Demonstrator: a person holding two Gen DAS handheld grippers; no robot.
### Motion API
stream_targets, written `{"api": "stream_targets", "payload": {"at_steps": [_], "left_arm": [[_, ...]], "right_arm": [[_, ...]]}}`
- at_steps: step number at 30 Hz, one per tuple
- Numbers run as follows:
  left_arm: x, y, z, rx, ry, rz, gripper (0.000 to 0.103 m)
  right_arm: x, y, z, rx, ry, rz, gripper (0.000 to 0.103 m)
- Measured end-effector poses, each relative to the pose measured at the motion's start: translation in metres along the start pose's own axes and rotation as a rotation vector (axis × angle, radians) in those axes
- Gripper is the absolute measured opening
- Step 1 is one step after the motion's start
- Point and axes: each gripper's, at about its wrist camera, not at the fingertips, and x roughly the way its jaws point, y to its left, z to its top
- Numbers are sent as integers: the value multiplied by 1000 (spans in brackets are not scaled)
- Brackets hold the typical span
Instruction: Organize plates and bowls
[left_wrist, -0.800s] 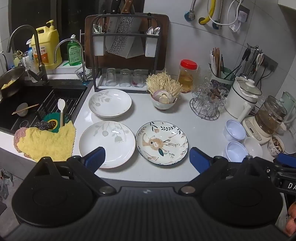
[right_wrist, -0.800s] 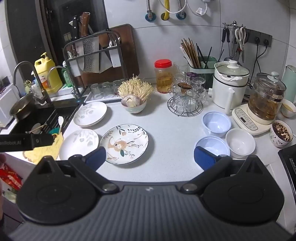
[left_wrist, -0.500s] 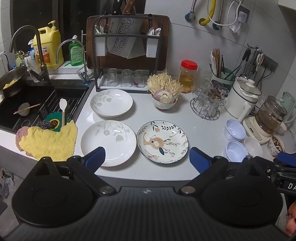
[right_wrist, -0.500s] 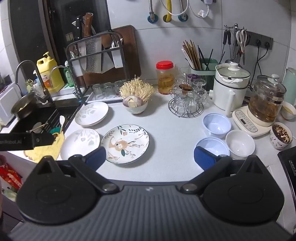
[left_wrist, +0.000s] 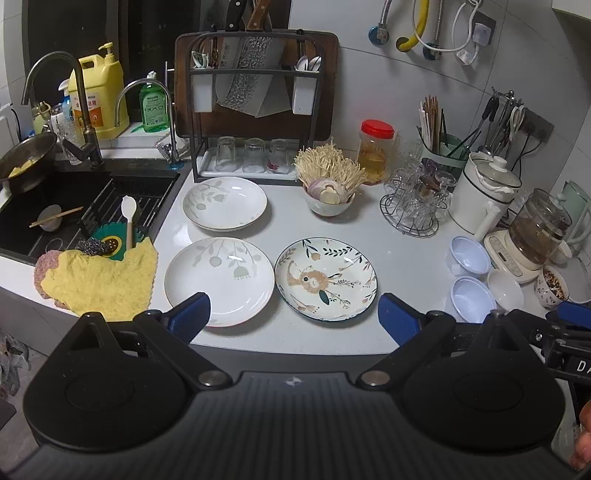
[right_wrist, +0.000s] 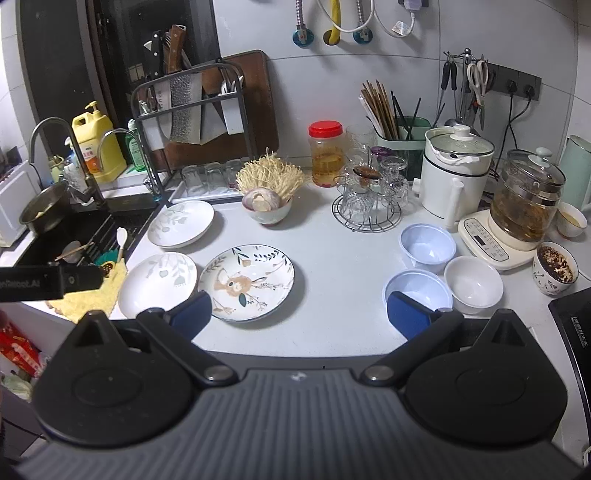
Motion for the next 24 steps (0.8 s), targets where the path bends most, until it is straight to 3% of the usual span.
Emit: {"api": "stream_targets", "payload": {"at_steps": [24], "left_arm": [[2, 1, -7, -3, 27, -2, 99]], "right_arm": [[-8, 0, -6, 9, 13, 10, 103]]}}
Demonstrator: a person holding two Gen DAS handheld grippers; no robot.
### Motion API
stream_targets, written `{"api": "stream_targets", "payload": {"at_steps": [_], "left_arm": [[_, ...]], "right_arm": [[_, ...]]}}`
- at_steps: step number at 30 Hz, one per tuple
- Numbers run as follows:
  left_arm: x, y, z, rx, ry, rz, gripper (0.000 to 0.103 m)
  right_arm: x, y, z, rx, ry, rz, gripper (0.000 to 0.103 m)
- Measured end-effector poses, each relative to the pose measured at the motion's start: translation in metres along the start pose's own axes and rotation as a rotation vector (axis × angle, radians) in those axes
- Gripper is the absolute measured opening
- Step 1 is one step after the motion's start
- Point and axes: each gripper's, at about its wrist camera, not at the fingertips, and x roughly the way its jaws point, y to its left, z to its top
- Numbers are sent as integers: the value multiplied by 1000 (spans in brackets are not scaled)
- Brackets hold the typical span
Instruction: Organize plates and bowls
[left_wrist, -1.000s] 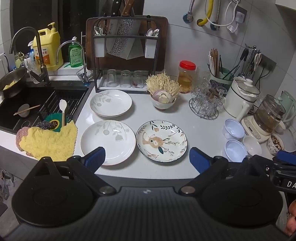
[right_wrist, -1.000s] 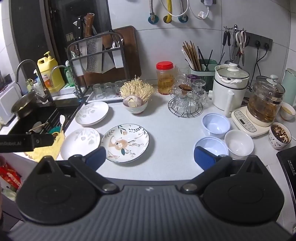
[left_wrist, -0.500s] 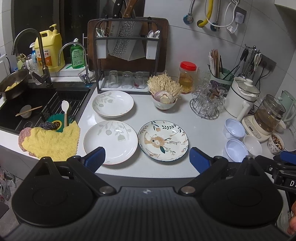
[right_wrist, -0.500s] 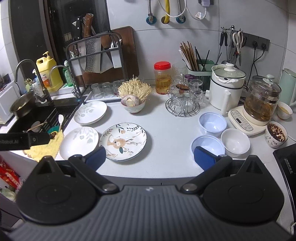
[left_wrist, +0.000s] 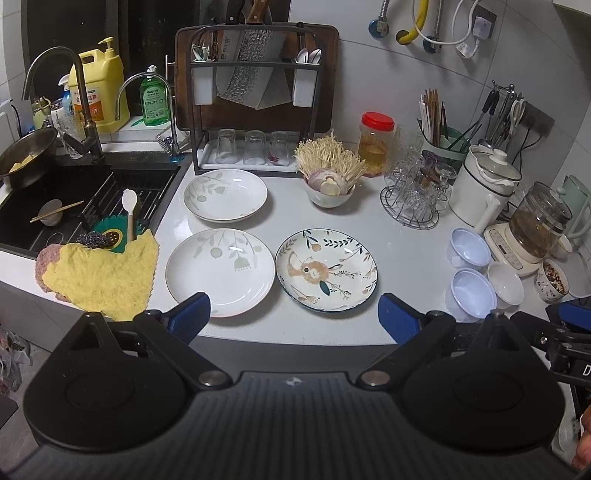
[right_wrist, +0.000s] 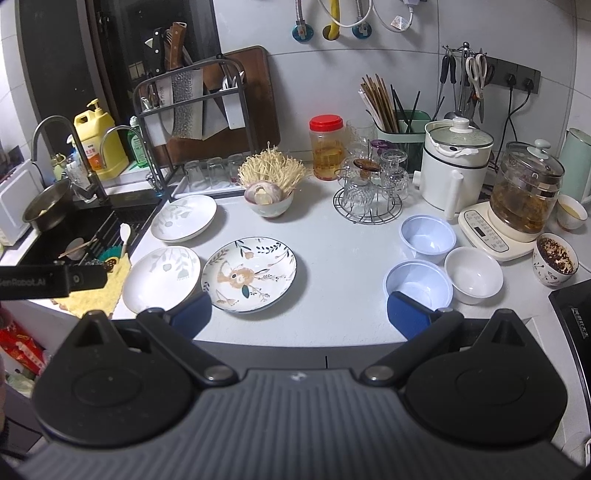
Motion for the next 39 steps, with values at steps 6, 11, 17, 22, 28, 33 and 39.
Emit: {"api": "stream_targets", "payload": {"at_steps": [6, 11, 17, 22, 28, 33, 39], "left_arm": [[0, -3, 0, 24, -3, 7, 99], [-4, -8, -2, 59, -18, 4, 99], [-4, -2, -3, 35, -12, 8, 99], [-3, 2, -4, 17, -3, 11, 99], [-2, 6, -3, 0, 3, 16, 99], [-1, 5, -3, 10, 10, 6, 99], [1, 3, -5, 10, 20, 0, 99]], "right_arm": [[-2, 0, 0, 18, -2, -6, 103], [-3, 1, 1, 18, 1, -10, 103], [-1, 0, 1, 21, 5, -1, 103], [0, 0, 1, 36, 7, 2, 103], [1, 0, 0, 42, 9, -2, 103], [1, -1, -2, 45, 11, 4, 103], [-1, 0, -7, 52, 18, 20, 103]]}}
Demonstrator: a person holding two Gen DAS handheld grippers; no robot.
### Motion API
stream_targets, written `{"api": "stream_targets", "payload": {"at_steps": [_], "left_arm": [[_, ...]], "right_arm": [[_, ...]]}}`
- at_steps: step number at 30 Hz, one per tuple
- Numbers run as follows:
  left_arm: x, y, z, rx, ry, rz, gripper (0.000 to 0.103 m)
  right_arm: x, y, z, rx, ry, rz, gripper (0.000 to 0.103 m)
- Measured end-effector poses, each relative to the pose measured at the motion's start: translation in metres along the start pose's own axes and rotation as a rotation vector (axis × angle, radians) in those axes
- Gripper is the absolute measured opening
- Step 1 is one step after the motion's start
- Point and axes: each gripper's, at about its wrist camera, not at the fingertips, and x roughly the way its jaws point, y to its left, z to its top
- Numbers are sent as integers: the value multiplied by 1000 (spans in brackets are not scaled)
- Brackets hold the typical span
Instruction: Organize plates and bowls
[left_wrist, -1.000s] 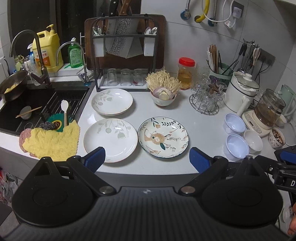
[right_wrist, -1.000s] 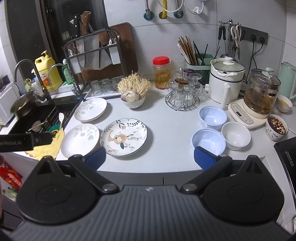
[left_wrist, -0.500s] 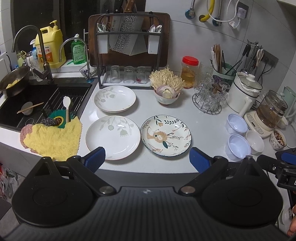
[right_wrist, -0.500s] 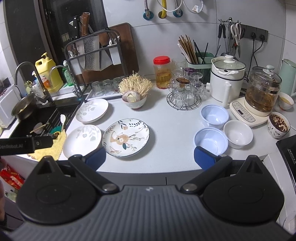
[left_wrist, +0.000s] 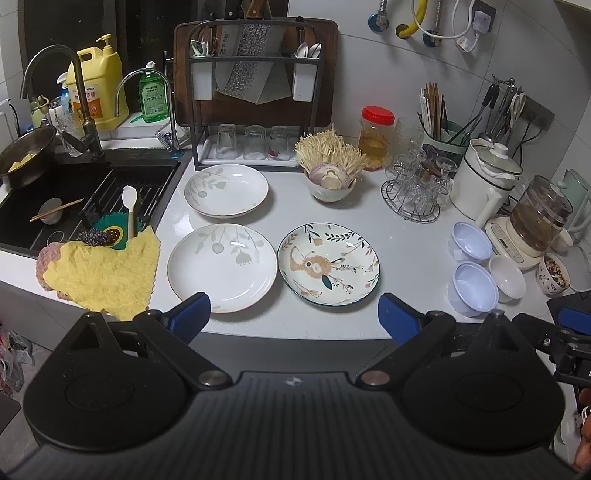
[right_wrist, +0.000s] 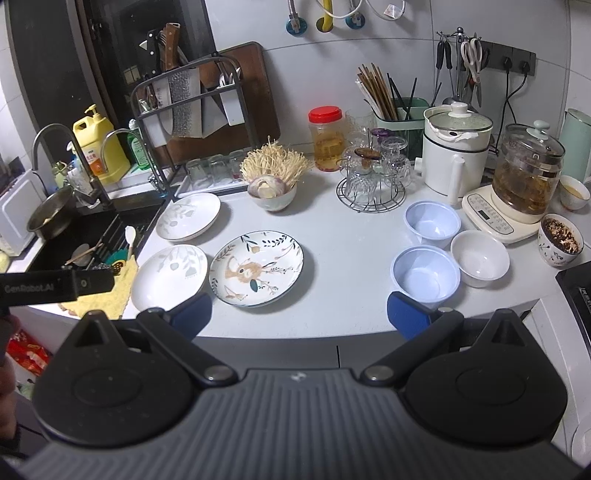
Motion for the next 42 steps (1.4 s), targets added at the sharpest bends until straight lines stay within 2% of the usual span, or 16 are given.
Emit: {"api": "stream_targets", "payload": {"at_steps": [16, 19, 30, 36, 42], "left_arm": [[6, -9, -11, -8, 20, 25, 99], [8, -13, -13, -38, 29, 15, 99], [11, -38, -18, -55, 30, 42, 99], [15, -51, -32, -88, 69, 30, 99], [16, -49, -42, -94, 68, 59, 99]], "right_arm": [[-2, -7, -9, -1, 12, 57, 103], [-4, -11, -11, -7, 4, 57, 103], [-3, -38, -16, -7, -25, 48, 103], [-1, -44, -18, -20, -27, 83, 103], [3, -45, -24, -17, -24, 105, 103]]}}
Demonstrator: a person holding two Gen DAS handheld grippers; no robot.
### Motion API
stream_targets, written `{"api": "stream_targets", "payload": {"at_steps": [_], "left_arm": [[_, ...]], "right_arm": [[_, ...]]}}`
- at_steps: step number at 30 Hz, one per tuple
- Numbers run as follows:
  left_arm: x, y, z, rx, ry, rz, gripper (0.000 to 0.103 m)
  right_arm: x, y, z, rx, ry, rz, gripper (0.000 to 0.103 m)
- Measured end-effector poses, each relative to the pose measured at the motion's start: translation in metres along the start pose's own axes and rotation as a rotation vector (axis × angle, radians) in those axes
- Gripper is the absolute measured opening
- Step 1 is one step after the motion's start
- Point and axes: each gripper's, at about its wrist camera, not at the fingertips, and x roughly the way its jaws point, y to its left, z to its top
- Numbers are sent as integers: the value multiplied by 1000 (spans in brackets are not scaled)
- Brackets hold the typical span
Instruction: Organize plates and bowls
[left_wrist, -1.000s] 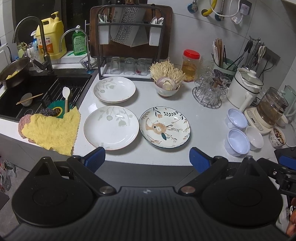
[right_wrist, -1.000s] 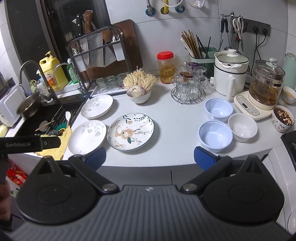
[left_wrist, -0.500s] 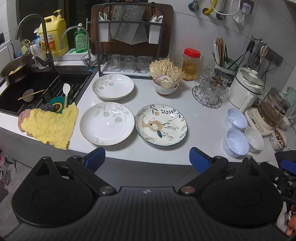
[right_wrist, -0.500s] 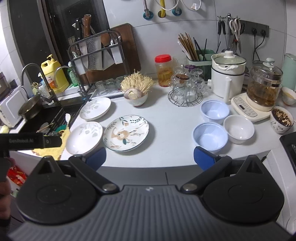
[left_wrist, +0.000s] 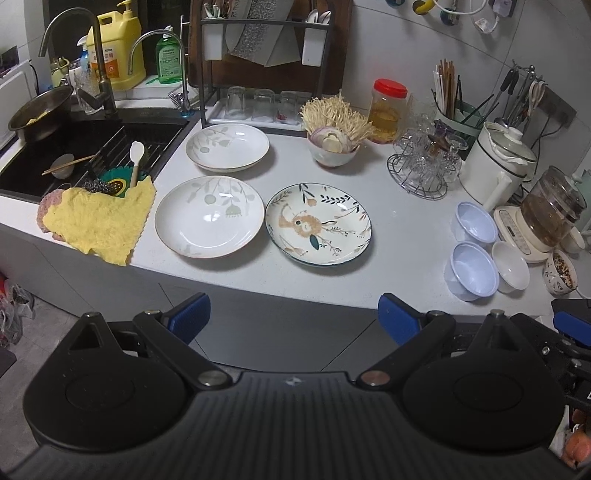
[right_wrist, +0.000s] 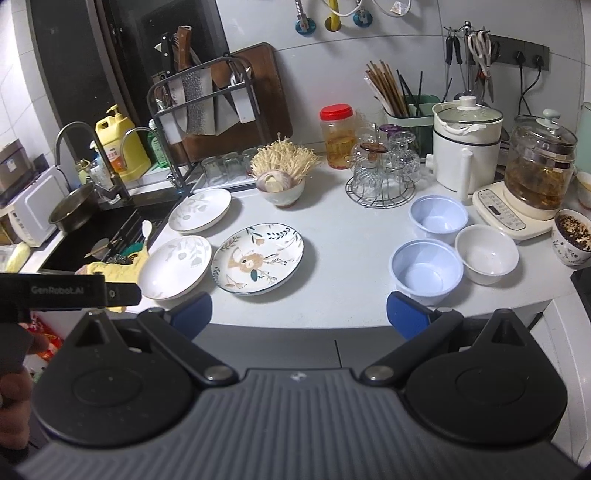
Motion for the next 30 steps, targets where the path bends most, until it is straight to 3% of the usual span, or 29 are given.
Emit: {"api": "stream_targets", "payload": {"at_steps": [15, 30], "left_arm": [[20, 25, 19, 10, 12, -23, 99], [96, 110, 98, 182, 47, -150, 99]], "right_arm": [[18, 22, 2, 19, 6, 6, 103], [82, 113, 22, 108, -26, -95, 103]]}}
